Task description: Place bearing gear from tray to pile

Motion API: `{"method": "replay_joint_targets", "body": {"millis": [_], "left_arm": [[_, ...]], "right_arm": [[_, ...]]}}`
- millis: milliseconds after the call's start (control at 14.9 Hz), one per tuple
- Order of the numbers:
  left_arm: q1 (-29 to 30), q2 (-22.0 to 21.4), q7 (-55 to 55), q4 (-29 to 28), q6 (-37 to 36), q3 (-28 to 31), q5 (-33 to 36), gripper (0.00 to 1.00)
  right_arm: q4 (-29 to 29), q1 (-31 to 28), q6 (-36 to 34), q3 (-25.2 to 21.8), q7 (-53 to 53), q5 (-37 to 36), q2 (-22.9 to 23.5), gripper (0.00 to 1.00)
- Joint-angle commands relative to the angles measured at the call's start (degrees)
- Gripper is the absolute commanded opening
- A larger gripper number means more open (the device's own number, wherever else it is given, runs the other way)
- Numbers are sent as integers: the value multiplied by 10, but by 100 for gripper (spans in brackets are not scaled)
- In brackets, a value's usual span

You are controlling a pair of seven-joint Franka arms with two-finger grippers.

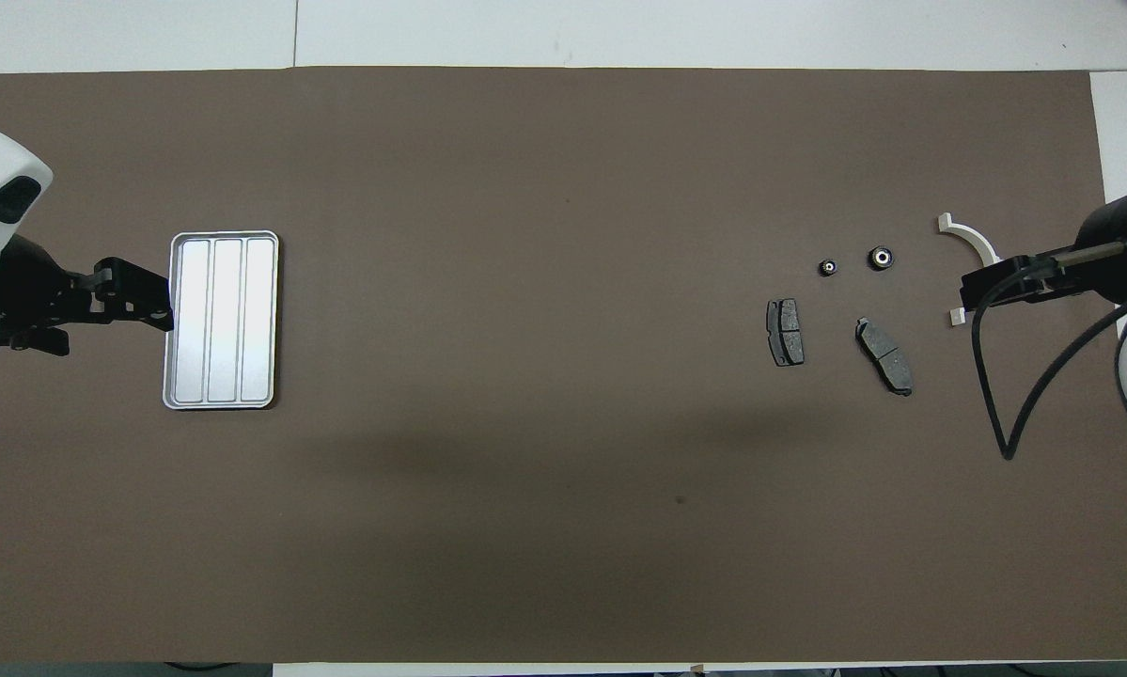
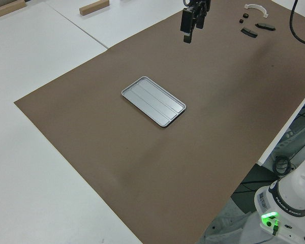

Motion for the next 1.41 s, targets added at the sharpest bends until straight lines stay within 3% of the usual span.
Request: {"method": "replay_joint_targets", "body": {"millis": [0, 1339], "left_arm": [[-3, -5, -1, -2, 3, 3, 10, 100], [-2, -5, -1, -2, 3, 3, 10, 100]], "right_arm": [[-2, -7, -10, 1, 3, 6, -13, 100], [-5, -9, -19, -1, 24, 24, -21, 100]]}}
